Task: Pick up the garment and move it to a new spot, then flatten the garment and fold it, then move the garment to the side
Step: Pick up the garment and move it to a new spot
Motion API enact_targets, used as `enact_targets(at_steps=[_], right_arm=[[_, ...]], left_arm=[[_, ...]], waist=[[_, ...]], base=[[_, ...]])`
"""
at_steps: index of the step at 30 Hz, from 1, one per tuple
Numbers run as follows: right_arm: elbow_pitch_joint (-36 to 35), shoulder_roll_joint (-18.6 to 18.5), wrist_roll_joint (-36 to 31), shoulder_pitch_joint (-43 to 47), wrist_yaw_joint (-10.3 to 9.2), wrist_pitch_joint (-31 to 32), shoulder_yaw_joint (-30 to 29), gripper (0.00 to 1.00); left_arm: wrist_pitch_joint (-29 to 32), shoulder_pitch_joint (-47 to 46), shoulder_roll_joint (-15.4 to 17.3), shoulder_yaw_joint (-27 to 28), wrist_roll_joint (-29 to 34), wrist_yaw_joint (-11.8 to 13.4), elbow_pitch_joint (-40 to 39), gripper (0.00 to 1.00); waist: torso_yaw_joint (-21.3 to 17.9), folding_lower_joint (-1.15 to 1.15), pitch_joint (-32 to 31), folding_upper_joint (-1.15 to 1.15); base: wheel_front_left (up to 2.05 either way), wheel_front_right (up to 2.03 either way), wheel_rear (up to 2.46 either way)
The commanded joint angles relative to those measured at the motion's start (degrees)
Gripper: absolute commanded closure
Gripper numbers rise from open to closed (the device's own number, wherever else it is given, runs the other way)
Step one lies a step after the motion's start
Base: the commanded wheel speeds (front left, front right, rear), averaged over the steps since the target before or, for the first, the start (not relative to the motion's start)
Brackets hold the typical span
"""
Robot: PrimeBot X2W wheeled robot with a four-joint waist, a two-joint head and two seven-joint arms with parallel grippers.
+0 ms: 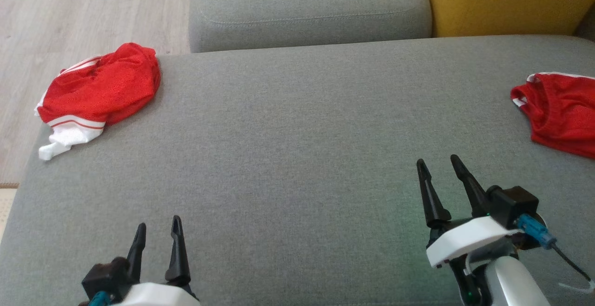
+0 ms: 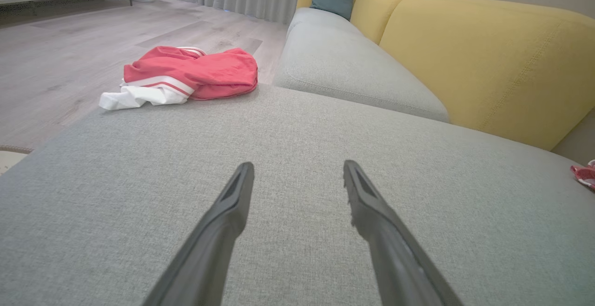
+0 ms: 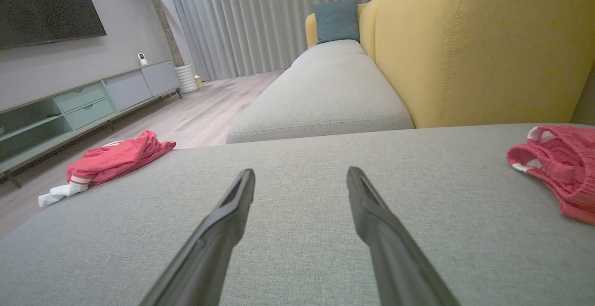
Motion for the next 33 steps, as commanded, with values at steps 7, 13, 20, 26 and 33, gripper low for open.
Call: enact_targets(at_steps=[7,13,20,26,33], right_arm=[[-2.4,0.1,0.4,-0.6,0.37,0.3,2.3,0.00],[-2.7,0.1,1.1,0.2,0.37,0.0,3.2,0.00],[-2.6,0.1,2.1,1.0,0.37,-0.3,4.3,0.00],[-2.4,0.1,3.1,1.2,0.37,-0.8,5.6,0.00],[-2.1,0.1,3.1,-1.8,0.37,-0.2,9.0,0.00]], left_arm=[[-0.7,-3.0,-0.1,1.9,0.4,-0.7,-1.8,0.00],[-0.7,-2.9,-0.1,2.2,1.3,-1.0,-2.6,0.00],[-0.7,-1.8,0.5,2.9,1.9,-0.7,-3.9,0.00],[-0.5,-0.3,1.4,3.7,1.9,0.1,-5.5,0.00],[-0.6,2.2,1.3,5.6,0.9,1.8,-9.4,0.00]], waist=[[3.9,0.00,-0.4,0.00],[11.5,0.00,-1.2,0.00],[20.7,0.00,-2.1,0.00],[28.1,0.00,-2.5,0.00],[29.8,0.00,-0.1,0.00]], base=[[0.00,0.00,0.00],[0.00,0.00,0.00],[0.00,0.00,0.00],[0.00,0.00,0.00],[0.00,0.00,0.00]])
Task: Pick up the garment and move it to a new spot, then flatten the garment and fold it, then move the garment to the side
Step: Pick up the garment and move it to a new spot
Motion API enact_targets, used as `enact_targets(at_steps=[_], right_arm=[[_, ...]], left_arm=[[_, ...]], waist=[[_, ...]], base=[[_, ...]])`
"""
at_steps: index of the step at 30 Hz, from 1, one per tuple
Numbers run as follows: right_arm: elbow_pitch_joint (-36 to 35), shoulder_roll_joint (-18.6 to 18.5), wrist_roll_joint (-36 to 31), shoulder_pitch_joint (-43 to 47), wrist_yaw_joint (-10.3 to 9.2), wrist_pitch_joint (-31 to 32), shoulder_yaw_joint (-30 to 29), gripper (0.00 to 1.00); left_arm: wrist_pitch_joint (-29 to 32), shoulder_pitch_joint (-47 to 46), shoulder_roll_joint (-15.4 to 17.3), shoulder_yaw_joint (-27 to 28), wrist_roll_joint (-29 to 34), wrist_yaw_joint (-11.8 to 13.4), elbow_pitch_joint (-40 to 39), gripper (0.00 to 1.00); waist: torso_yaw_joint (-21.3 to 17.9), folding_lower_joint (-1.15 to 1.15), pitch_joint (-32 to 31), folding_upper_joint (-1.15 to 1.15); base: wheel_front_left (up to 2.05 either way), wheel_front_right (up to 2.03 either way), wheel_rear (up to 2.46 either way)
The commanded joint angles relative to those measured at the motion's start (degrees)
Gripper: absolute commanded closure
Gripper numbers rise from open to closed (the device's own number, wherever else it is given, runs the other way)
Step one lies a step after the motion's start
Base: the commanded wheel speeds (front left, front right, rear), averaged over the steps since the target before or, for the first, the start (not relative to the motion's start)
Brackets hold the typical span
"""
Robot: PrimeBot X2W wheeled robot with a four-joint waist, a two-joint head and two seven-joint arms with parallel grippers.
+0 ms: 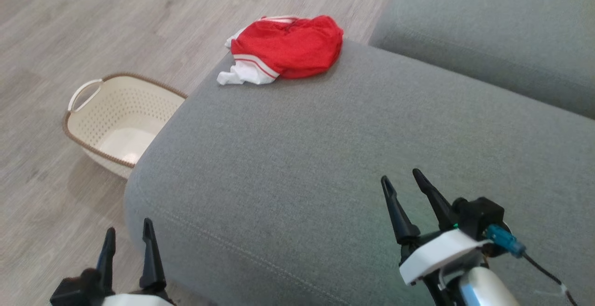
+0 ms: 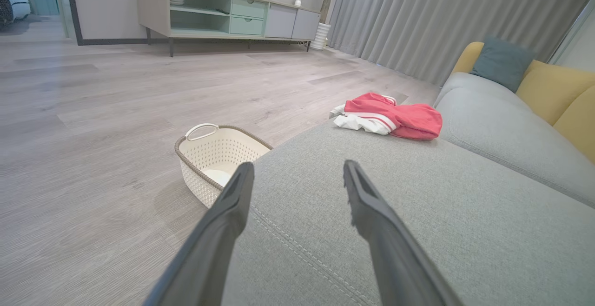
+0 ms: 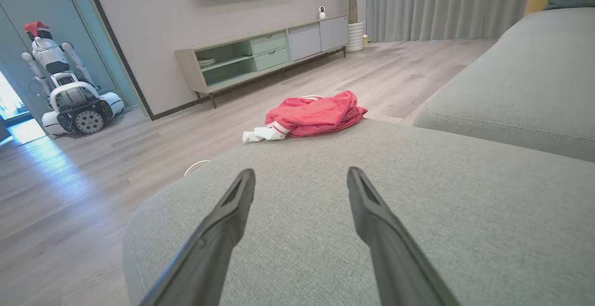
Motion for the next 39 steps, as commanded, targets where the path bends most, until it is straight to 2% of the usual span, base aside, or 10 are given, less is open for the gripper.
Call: enact_targets(at_steps=[1,4,7,12,16,22,26,29,30,39], right_arm=[[-1.7,-0.1,0.1,-3.5,0.37,-0.1,1.2,0.00],[-1.8,-0.1,-0.5,-4.1,0.37,-0.2,0.9,0.00],[-2.4,-0.1,-1.9,-4.2,0.37,0.2,-0.8,0.00],[-5.9,-0.1,-5.5,-5.3,0.37,2.4,-3.1,0.00],[-10.4,-0.1,-9.2,-7.9,0.37,5.1,-4.4,0.00],[-17.0,-0.1,-13.3,-11.4,0.37,8.0,-6.7,0.00],[-20.5,-0.1,-14.9,-12.9,0.37,9.0,-7.8,0.00],[-22.7,-0.1,-15.4,-13.8,0.37,9.5,-8.1,0.00],[-22.7,-0.1,-15.4,-13.8,0.37,9.5,-8.1,0.00],[-26.4,-0.1,-16.2,-14.8,0.37,9.8,-8.8,0.00]], left_arm=[[-0.6,-2.1,-0.1,1.8,-0.4,0.3,-2.5,0.00],[-0.6,-2.4,-0.1,2.1,-0.9,0.4,-3.0,0.00],[0.2,-4.7,1.5,2.4,-0.6,-0.1,-3.8,0.00],[4.0,-14.1,6.8,3.5,-0.1,-2.4,-4.2,0.00],[6.9,-25.9,11.5,3.8,-0.2,-5.7,-1.7,0.00],[10.8,-44.4,15.0,2.8,-1.6,-10.0,8.9,0.00],[14.3,-54.5,15.5,1.4,-3.3,-12.2,18.7,0.00],[16.3,-60.5,15.9,0.5,-4.3,-13.2,25.7,0.00],[16.3,-60.5,15.9,0.5,-4.3,-13.2,25.7,0.00],[18.3,-70.7,17.1,-1.9,-5.9,-14.5,42.2,0.00]], waist=[[0.3,0.00,0.7,0.00],[0.1,0.00,1.6,0.00],[-0.2,0.00,2.8,0.00],[-3.7,0.00,8.2,0.00],[-7.9,0.00,14.6,0.00],[-13.2,0.00,23.8,0.00],[-15.8,0.00,29.0,0.00],[-17.6,0.00,32.6,0.00],[-17.6,0.00,32.6,0.00],[-20.2,0.00,39.3,0.00]], base=[[0.00,0.00,0.00],[0.00,0.00,0.00],[0.00,0.00,0.00],[0.00,0.00,0.00],[0.00,0.00,0.00],[0.00,0.00,0.00],[0.00,0.00,0.00],[0.00,0.00,0.00],[0.00,0.00,0.00],[0.00,0.00,0.00]])
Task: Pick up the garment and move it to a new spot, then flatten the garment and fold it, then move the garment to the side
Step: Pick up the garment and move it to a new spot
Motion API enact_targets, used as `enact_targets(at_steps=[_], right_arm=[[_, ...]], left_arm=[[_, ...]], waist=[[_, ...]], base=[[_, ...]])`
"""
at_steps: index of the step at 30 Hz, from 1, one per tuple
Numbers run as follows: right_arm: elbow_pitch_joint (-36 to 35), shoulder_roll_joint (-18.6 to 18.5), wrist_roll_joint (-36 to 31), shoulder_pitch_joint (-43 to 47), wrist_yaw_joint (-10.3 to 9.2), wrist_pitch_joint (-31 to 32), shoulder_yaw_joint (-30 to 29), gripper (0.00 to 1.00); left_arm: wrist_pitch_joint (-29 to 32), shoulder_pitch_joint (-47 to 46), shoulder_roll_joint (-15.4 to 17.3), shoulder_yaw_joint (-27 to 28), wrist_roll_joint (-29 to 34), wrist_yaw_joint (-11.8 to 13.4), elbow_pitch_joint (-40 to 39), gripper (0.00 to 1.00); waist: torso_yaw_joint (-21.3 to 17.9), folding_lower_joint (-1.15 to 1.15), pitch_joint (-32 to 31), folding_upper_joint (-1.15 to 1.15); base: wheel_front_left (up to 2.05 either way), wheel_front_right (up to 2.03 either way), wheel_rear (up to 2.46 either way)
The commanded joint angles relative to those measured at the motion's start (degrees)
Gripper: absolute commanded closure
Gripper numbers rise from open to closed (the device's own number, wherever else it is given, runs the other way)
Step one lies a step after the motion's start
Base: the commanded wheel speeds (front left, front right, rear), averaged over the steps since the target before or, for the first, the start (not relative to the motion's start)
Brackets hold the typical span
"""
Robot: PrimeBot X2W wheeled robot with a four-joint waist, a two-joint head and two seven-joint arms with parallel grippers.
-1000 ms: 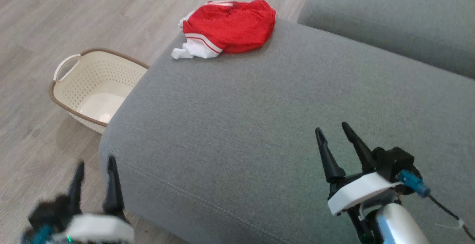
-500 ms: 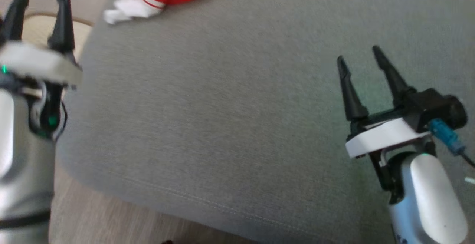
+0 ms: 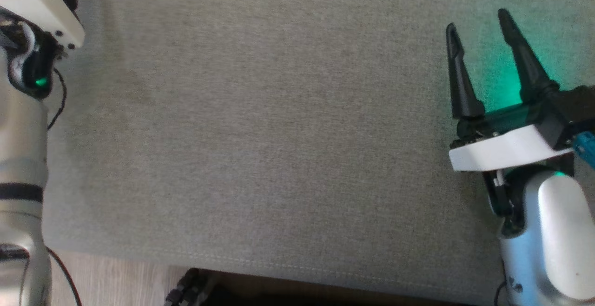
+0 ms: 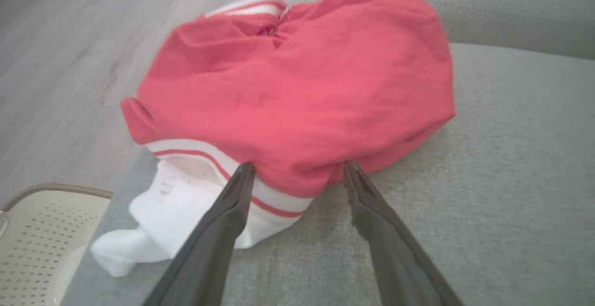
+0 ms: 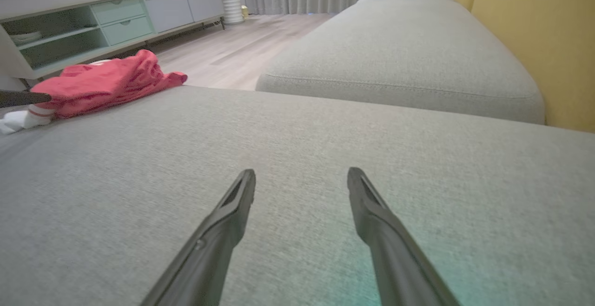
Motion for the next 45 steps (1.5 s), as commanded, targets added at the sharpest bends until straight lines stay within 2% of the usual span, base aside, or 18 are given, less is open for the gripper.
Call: enact_targets(at_steps=[1,5,7,8,16,24,29,35,41,45], right_arm=[[-2.6,0.1,-0.6,-1.0,0.37,0.1,1.2,0.00],[-2.8,0.1,-0.4,-1.2,0.37,-0.4,0.8,0.00],[-2.7,0.1,-0.2,-1.3,0.37,-0.7,0.8,0.00],[-2.6,0.1,-0.1,-1.4,0.37,-0.8,0.7,0.00],[0.5,0.1,2.0,-1.5,0.37,-3.4,1.0,0.00],[6.1,0.1,5.5,-0.4,0.37,-7.0,1.2,0.00],[9.8,0.1,7.9,0.9,0.37,-9.4,0.4,0.00],[13.8,0.1,10.6,3.2,0.37,-11.7,-0.8,0.00],[15.0,0.1,10.8,4.8,0.37,-12.5,-3.0,0.00],[14.8,0.1,10.9,5.5,0.37,-12.5,-3.9,0.00]], left_arm=[[-0.1,-2.5,4.1,1.9,-0.5,-0.1,0.2,0.00],[-1.6,-4.5,4.8,2.0,-0.4,0.3,4.9,0.02],[-2.5,-5.4,5.2,2.0,-0.2,0.5,6.7,0.77],[-3.2,-5.8,5.5,1.9,0.0,0.6,7.4,1.00],[-7.8,-8.5,7.7,-0.8,2.7,0.3,10.1,1.00],[-7.5,-12.1,9.0,-6.6,5.1,-0.4,6.1,1.00],[-4.4,-13.0,8.3,-12.8,4.7,-0.5,-0.2,1.00],[1.2,-12.2,7.5,-20.1,-0.5,-0.6,-10.7,1.00],[6.6,-10.8,5.6,-23.1,-6.1,-0.6,-20.2,1.00],[10.1,-7.6,3.0,-24.2,-9.1,0.3,-26.8,1.00]], waist=[[-2.0,-0.01,2.8,0.00],[-2.1,-0.01,3.3,0.00],[-2.1,-0.01,3.3,0.00],[-2.1,-0.01,3.1,0.00],[-2.1,-0.01,-1.7,0.00],[-4.2,-0.01,-11.5,0.00],[-6.6,-0.01,-18.4,0.00],[-11.0,-0.01,-26.0,0.00],[-14.9,-0.01,-28.9,0.00],[-17.6,-0.01,-28.4,0.00]], base=[[0.00,0.00,0.00],[0.00,0.00,0.00],[0.00,0.00,0.00],[0.00,0.00,0.00],[0.00,0.00,0.00],[0.00,0.00,0.00],[0.00,0.00,0.00],[0.00,0.00,0.00],[0.00,0.00,0.00],[0.00,0.00,0.00]])
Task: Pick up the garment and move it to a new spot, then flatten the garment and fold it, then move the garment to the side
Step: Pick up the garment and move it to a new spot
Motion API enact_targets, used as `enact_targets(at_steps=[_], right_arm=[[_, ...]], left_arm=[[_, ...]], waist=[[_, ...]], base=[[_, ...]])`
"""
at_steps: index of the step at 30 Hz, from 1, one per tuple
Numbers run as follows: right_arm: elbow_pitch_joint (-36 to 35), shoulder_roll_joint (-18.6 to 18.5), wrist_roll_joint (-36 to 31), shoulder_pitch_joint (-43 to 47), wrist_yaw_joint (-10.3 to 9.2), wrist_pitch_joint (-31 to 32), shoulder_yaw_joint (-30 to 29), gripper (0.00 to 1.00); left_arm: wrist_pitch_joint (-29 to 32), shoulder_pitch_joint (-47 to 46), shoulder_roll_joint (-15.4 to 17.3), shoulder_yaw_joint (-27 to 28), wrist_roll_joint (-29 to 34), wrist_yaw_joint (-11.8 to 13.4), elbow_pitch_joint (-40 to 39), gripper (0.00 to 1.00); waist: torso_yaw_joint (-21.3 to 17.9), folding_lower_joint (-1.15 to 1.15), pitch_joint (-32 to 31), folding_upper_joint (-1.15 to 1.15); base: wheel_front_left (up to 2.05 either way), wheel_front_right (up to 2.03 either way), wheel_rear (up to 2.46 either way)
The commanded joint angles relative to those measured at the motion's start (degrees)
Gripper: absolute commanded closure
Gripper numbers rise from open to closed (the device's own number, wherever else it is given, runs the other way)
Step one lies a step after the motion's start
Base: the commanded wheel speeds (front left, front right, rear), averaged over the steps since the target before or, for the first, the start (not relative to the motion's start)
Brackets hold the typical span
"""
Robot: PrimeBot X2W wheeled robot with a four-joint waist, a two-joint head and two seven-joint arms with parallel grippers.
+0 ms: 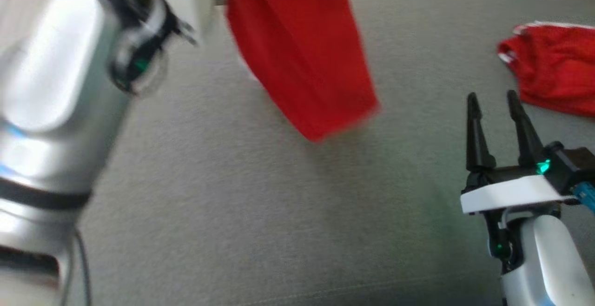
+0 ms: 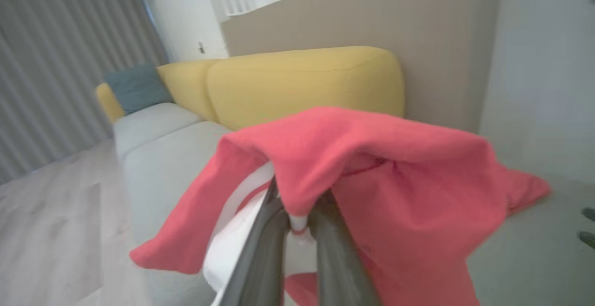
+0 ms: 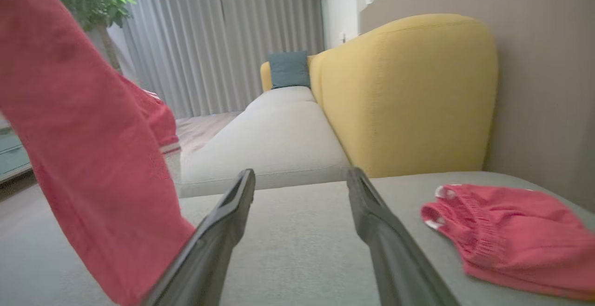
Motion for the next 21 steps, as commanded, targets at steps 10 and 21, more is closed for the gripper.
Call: enact_targets(at_steps=[10,21], right_arm=[[-0.6,-0.1,2.3,-3.7,0.37,-2.3,1.4,0.00],[2.3,-0.1,3.3,-5.2,0.37,-4.3,2.9,0.00]], left_arm=[[-0.8,10.3,0.6,-0.1,-1.5,4.6,3.1,1.00],[-10.1,15.3,-0.5,1.7,-0.8,10.3,18.3,0.00]], waist=[[-8.4,0.00,5.7,0.00],[-10.0,0.00,8.2,0.00]], base=[[0.00,0.00,0.00],[0.00,0.00,0.00]])
